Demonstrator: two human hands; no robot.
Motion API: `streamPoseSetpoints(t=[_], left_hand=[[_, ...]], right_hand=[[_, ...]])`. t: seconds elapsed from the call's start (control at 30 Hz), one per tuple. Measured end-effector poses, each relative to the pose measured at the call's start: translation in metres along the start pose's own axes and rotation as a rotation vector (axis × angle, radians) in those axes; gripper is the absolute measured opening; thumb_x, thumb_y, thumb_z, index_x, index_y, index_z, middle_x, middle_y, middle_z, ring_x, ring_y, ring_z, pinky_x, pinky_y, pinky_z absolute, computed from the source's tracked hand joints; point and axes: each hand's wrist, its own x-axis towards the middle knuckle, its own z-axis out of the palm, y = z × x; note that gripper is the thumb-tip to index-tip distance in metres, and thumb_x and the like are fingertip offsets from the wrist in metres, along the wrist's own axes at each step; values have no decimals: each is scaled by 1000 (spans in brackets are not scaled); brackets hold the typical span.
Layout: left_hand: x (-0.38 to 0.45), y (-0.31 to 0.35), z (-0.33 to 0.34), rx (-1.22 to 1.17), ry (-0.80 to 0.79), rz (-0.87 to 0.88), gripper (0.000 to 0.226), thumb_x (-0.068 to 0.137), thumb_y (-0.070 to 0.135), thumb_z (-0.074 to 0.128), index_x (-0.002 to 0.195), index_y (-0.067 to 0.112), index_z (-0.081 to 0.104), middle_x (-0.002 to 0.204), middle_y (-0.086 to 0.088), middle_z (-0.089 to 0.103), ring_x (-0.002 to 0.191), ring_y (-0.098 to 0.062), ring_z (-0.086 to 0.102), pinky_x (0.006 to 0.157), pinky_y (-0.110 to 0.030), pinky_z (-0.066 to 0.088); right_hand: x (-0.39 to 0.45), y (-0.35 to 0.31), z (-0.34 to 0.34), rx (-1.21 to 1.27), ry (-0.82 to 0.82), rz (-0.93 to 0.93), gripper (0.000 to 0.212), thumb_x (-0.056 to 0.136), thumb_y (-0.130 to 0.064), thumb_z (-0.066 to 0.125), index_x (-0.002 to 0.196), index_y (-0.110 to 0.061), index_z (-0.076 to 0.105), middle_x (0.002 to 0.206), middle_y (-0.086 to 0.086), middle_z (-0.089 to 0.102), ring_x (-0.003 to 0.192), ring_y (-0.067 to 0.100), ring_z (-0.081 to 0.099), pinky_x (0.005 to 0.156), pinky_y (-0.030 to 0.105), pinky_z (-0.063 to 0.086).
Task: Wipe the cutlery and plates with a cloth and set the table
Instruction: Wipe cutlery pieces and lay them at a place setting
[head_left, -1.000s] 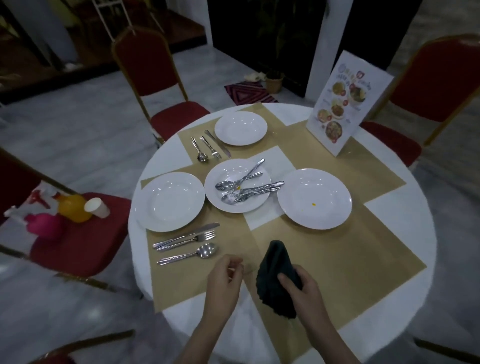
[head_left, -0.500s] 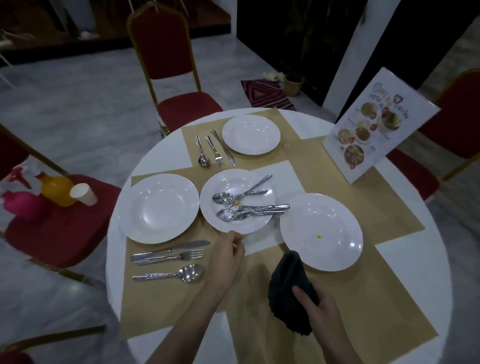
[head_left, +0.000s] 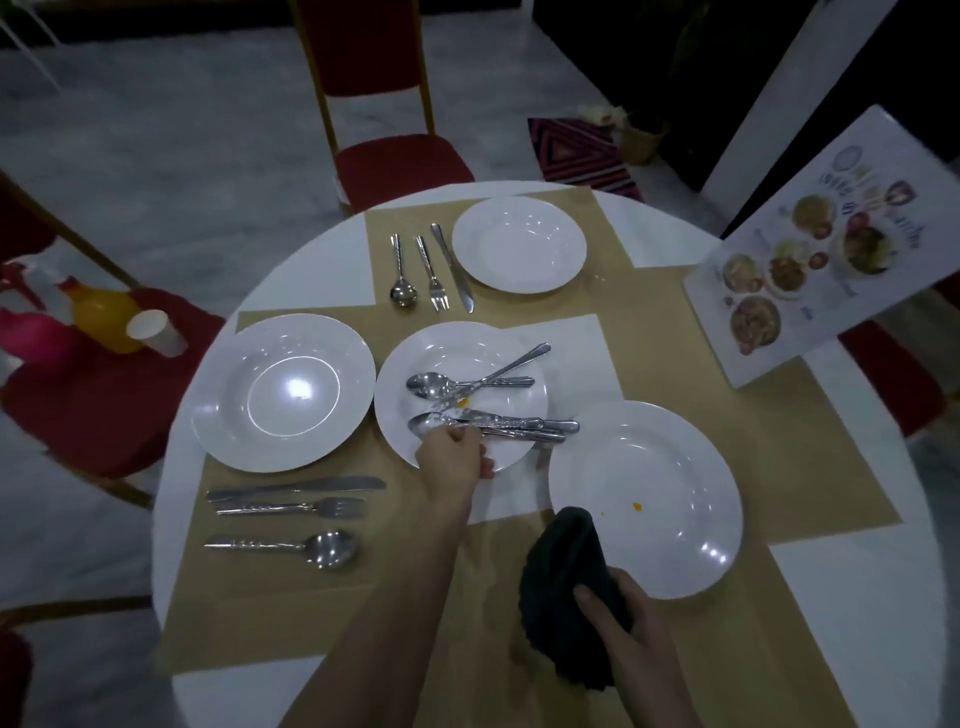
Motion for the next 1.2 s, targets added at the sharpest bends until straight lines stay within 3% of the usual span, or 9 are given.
streamPoseSetpoints(t=[0.23,0.33,0.4,0.57,0.63,0.87,0.97,1.1,1.2], left_hand=[[9,18,26,-106,188,-202,37,81,26,72,56,-1,64,44,-9,62,40,-22,62,58,-38,61],[12,25,34,-17,245,-183,40,83,29,70,54,6,55,40,-1,56,39,-1,58,49,-13,49],[11,27,37,-5,269,-188,40,86,26,67,53,9,52,30,5,48,34,1,55,38,-9,37],[22,20,39,-52,284,-281,23,77,20,75,74,-2,67,59,-10,67,53,-23,67,64,-37,61],[32,7,36,-145,284,-338,28,70,16,79,85,-5,68,70,-17,70,57,-28,69,62,-48,61],[20,7,22,-326,177,-376,7,82,-5,67,81,-5,60,57,-15,54,32,-17,48,41,-25,48],[5,8,15,-293,130,-322,21,89,-2,59,68,-2,53,56,-12,50,29,-12,46,41,-22,47],[-24,11,-4,-140,16,-208,17,94,6,51,77,3,51,59,-10,47,37,-14,47,36,-19,38],[-59,12,-24,-143,-133,-137,15,95,9,47,81,7,48,66,-13,58,52,-24,57,47,-27,48]], right_hand=[[41,-24,-22,-50,-205,-47,9,90,-12,63,94,-18,69,83,-8,73,79,4,67,62,13,50],[52,-31,-37,-69,-264,-67,7,91,-12,63,92,-15,69,83,-2,73,81,10,68,65,18,52],[57,-31,-47,-76,-301,-69,7,91,-11,62,93,-14,69,85,1,72,83,11,69,69,22,55],[66,-37,-65,-64,-294,-52,8,92,-13,61,96,-12,68,86,-1,73,83,10,69,65,19,52],[69,-38,-67,-60,-283,-50,9,92,-14,61,97,-13,69,87,0,73,84,11,69,66,19,51],[68,-46,-60,-45,-252,-47,11,92,-16,62,100,-16,69,91,-3,74,88,11,69,71,25,53],[65,-47,-55,-48,-233,-51,10,92,-16,62,99,-17,68,89,-4,74,86,11,69,69,25,54],[59,-52,-47,-57,-230,-76,10,93,-17,61,99,-17,69,94,0,73,90,15,69,80,37,57],[54,-54,-38,-63,-238,-82,11,94,-16,60,99,-16,69,93,-1,73,89,14,69,80,37,57]])
